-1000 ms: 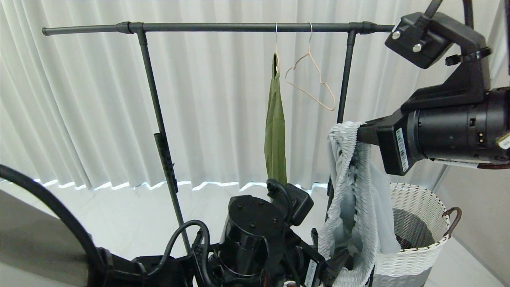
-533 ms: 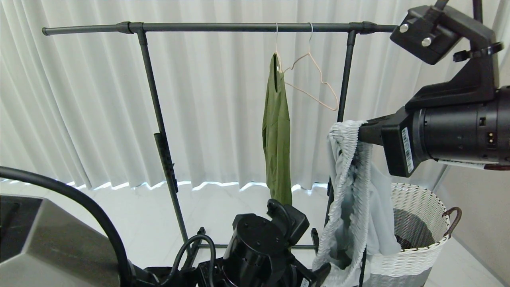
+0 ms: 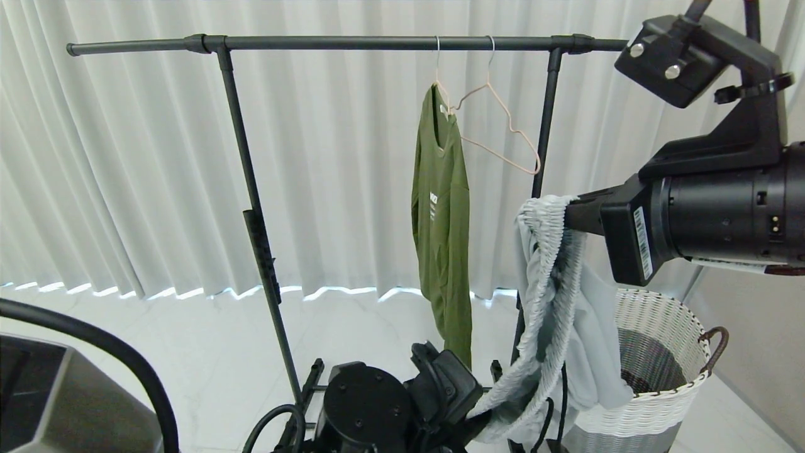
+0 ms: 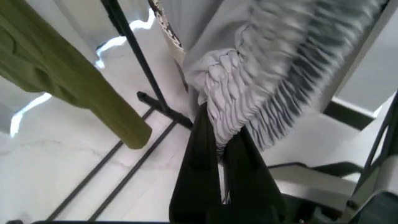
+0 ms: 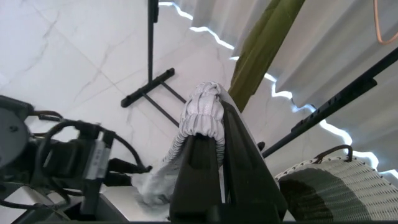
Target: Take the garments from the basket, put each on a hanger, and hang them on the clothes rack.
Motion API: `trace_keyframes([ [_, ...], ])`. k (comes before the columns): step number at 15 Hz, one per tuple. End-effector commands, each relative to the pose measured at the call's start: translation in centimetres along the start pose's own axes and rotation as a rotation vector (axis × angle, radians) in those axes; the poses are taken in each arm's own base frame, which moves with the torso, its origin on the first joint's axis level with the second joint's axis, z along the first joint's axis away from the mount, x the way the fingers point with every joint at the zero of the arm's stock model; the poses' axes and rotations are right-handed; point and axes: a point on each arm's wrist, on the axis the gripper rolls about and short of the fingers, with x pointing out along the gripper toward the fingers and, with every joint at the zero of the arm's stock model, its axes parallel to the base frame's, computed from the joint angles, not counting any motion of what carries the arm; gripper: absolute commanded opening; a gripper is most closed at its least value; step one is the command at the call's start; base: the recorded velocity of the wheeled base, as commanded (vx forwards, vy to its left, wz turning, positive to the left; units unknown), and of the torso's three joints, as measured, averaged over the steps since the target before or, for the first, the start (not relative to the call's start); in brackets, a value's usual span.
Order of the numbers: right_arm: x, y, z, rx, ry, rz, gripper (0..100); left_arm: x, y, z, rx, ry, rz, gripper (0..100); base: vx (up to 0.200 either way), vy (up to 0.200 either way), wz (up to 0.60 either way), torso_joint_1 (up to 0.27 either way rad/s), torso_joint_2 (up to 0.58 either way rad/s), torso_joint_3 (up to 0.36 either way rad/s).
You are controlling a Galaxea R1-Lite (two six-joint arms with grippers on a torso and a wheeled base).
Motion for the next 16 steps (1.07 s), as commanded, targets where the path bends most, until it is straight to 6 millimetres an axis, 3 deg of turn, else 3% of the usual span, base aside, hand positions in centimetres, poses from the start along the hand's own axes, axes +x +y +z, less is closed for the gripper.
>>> trace_keyframes([
  [1, 0.1, 0.0, -0.1, 0.001, 0.003, 0.0, 0, -1.0, -0.1, -0.9, 0.018, 0.022, -0.003, 0, 0.0, 0.0, 0.0, 0.0, 0.0, 0.0],
  [4, 0.3, 0.1, -0.8, 0.009, 0.03, 0.0, 0, -1.9, 0.5, 0.0, 0.015, 0.011, 0.012, 0, 0.0, 0.0, 0.0, 0.0, 0.0, 0.0],
  [5, 0.3, 0.1, -1.1, 0.009, 0.039, 0.0, 0, -2.8, 0.7, 0.2, 0.005, 0.043, 0.017, 100, 0.0, 0.0, 0.0, 0.0, 0.0, 0.0],
  [9, 0.5, 0.2, -1.5, 0.004, 0.052, 0.005, 0, -7.9, 2.1, 3.0, -0.12, 0.069, 0.058, 100, 0.0, 0.0, 0.0, 0.0, 0.0, 0.0],
  [12, 1.2, 1.1, -1.7, 0.012, 0.064, 0.031, 0, -12.4, 2.0, 5.8, -0.252, 0.096, -0.012, 100, 0.0, 0.0, 0.0, 0.0, 0.0, 0.0],
  [16, 1.7, 1.1, -1.5, 0.042, 0.054, 0.025, 0, -13.8, 1.7, 4.3, -0.266, 0.127, -0.008, 100, 0.0, 0.0, 0.0, 0.0, 0.0, 0.0],
])
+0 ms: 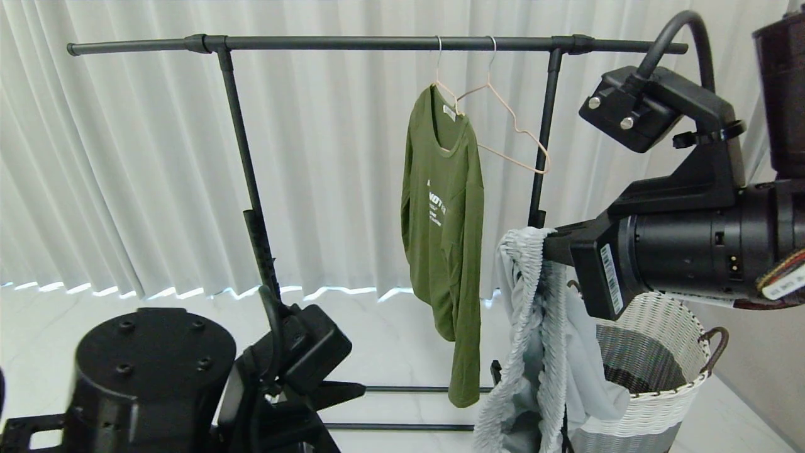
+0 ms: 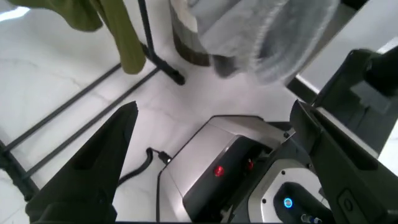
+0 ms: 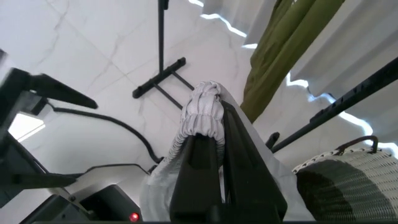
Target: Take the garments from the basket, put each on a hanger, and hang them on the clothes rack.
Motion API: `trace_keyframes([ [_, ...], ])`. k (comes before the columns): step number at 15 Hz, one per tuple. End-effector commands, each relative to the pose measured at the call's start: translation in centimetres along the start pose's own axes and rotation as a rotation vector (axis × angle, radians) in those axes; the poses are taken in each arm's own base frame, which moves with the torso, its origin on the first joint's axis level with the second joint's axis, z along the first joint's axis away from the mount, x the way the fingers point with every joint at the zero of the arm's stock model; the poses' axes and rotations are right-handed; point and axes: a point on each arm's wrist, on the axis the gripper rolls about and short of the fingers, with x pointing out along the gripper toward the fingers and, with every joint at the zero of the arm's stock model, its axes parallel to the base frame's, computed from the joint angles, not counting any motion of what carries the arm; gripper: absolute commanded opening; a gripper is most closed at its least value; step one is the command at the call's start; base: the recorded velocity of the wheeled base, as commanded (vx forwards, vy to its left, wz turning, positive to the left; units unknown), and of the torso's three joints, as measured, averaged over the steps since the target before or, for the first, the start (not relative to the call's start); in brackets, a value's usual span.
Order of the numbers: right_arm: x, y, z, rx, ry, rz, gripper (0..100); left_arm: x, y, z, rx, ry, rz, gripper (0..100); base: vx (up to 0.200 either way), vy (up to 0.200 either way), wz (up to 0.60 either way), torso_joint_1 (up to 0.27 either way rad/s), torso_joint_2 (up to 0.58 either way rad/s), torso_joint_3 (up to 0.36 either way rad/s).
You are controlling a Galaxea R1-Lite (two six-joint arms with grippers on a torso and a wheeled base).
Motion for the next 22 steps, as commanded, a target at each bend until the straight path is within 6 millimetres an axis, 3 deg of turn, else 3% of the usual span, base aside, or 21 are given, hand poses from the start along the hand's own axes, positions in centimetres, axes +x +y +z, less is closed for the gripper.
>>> trace_keyframes([
  [1, 0.1, -0.1, 0.0, 0.001, 0.005, -0.004, 0, -2.1, -0.1, -1.0, 0.004, -0.039, -0.009, 100, 0.0, 0.0, 0.0, 0.0, 0.0, 0.0],
  [5, 0.4, -0.4, -0.3, 0.008, 0.021, -0.018, 0, -3.0, 1.7, -6.2, -0.007, 0.083, 0.078, 100, 0.0, 0.0, 0.0, 0.0, 0.0, 0.0],
  [7, 0.7, -0.7, -0.6, 0.01, 0.037, -0.03, 0, -3.4, 2.2, -7.0, 0.054, 0.094, 0.114, 100, 0.0, 0.0, 0.0, 0.0, 0.0, 0.0],
  [13, 0.8, -1.0, -1.0, 0.011, 0.068, -0.044, 0, -3.4, 1.9, -4.5, 0.053, -0.081, 0.088, 100, 0.0, 0.0, 0.0, 0.0, 0.0, 0.0],
  [16, 0.7, -1.0, -1.3, 0.01, 0.074, -0.045, 0, -2.9, 0.6, -3.0, -0.004, -0.102, -0.035, 100, 0.0, 0.0, 0.0, 0.0, 0.0, 0.0],
  [22, -1.1, -0.9, -0.6, 0.013, 0.015, -0.026, 0, 2.4, -0.4, -1.4, 0.001, 0.033, -0.241, 100, 0.0, 0.0, 0.0, 0.0, 0.0, 0.0],
])
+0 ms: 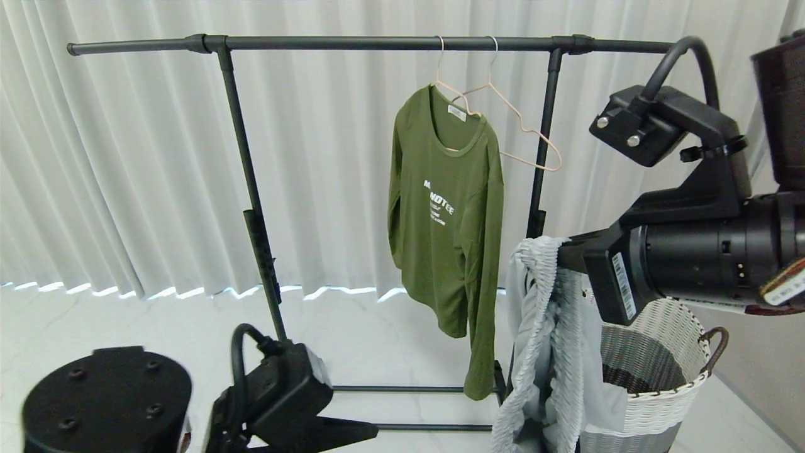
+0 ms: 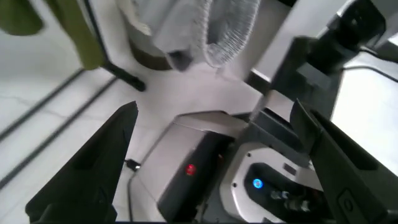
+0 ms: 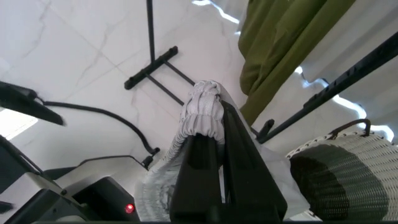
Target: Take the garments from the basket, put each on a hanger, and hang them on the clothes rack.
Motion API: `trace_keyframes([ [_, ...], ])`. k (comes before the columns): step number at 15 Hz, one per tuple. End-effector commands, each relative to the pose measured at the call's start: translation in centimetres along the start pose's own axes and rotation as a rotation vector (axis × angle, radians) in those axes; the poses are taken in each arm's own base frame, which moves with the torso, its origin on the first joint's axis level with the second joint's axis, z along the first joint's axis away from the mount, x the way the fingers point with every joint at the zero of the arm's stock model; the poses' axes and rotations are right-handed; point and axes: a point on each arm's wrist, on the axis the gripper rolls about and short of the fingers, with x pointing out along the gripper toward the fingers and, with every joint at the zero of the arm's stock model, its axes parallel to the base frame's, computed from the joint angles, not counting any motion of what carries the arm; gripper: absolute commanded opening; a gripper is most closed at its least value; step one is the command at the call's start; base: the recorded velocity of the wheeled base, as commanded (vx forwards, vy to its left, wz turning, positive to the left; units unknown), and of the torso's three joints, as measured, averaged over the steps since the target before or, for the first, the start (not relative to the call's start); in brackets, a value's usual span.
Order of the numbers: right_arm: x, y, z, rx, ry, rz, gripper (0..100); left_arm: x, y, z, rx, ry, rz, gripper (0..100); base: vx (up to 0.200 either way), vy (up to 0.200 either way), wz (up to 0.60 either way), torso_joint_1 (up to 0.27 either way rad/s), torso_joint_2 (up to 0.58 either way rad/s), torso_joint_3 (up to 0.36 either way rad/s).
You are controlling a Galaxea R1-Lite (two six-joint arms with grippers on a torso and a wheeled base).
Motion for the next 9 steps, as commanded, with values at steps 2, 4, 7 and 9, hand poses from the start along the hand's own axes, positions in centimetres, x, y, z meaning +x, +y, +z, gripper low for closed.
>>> trace_keyframes([
  [2, -1.6, 0.0, 0.3, 0.004, -0.041, 0.014, 0, 5.1, 0.1, 2.1, -0.098, 0.072, -0.06, 100, 0.0, 0.0, 0.0, 0.0, 0.0, 0.0],
  [4, -1.9, 0.0, 0.5, 0.004, -0.051, 0.021, 0, 7.8, -0.1, 3.6, -0.235, 0.078, -0.068, 100, 0.0, 0.0, 0.0, 0.0, 0.0, 0.0],
  [7, -2.3, 0.0, 0.5, 0.007, -0.063, 0.026, 0, 10.8, 1.0, 3.7, -0.26, 0.085, -0.05, 100, 0.0, 0.0, 0.0, 0.0, 0.0, 0.0],
  [9, -2.6, -0.1, 0.5, 0.017, -0.069, 0.026, 0, 13.7, 2.3, 2.9, -0.263, 0.075, 0.024, 100, 0.0, 0.0, 0.0, 0.0, 0.0, 0.0],
])
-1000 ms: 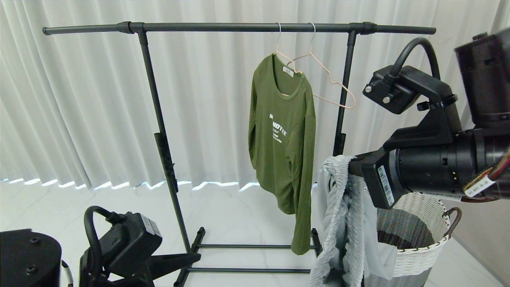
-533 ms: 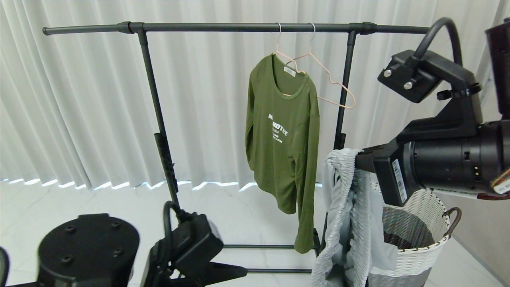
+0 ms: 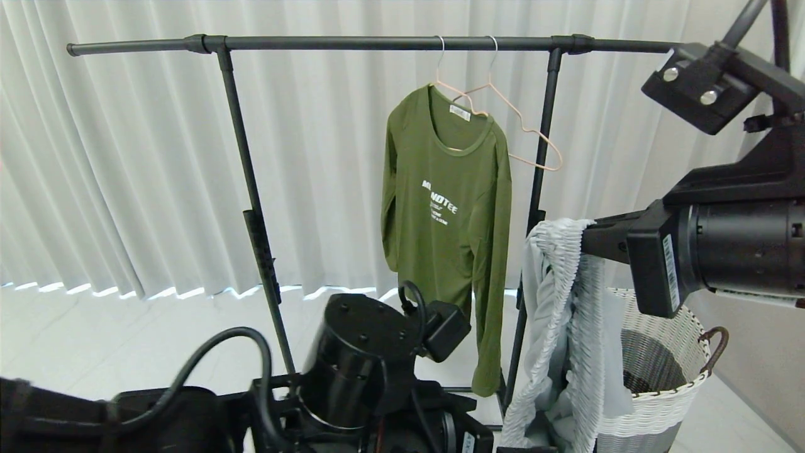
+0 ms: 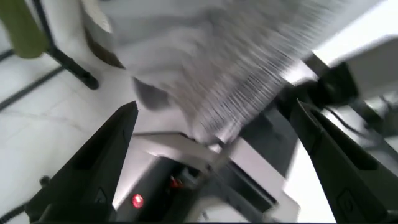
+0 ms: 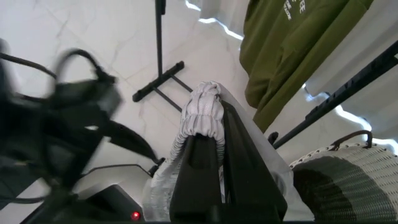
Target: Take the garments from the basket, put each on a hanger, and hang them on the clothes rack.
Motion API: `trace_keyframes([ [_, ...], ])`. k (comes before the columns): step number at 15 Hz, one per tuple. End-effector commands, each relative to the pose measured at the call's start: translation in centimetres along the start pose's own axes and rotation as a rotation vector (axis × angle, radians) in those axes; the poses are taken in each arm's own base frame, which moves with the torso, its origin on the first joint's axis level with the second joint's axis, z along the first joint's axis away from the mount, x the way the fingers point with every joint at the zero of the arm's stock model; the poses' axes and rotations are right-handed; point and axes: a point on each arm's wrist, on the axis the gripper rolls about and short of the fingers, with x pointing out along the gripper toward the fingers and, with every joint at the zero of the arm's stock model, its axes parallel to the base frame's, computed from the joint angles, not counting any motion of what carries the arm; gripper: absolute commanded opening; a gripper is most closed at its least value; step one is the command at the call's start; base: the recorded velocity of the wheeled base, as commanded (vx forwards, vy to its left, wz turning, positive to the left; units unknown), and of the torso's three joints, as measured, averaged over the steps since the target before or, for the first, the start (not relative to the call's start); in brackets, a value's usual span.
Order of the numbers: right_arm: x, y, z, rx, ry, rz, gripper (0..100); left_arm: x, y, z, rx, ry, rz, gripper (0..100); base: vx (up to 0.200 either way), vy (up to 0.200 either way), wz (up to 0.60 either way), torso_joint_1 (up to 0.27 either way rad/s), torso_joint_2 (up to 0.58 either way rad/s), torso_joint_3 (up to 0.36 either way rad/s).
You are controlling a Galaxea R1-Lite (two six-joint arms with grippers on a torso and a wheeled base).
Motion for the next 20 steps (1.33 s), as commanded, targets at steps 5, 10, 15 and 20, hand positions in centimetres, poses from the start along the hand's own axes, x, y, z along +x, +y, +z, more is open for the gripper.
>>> trace_keyframes([
  [5, -0.4, -0.1, 0.0, 0.024, -0.008, 0.012, 0, 6.2, 3.7, -2.8, -0.027, 0.055, 0.152, 100, 0.0, 0.0, 0.0, 0.0, 0.0, 0.0],
  [10, -0.3, -0.3, 0.0, 0.03, -0.007, 0.007, 0, 5.6, 3.4, -3.5, -0.024, 0.073, 0.154, 0, 0.0, 0.0, 0.0, 0.0, 0.0, 0.0],
  [15, 0.9, -0.5, -1.0, 0.026, 0.047, -0.003, 0, -2.6, -0.2, -5.3, 0.025, 0.049, 0.137, 0, 0.0, 0.0, 0.0, 0.0, 0.0, 0.0],
  [20, 3.6, 0.0, 0.5, 0.03, -0.06, 0.022, 0, -13.8, -1.7, 4.0, -0.058, -0.118, 0.294, 0, 0.0, 0.0, 0.0, 0.0, 0.0, 0.0],
])
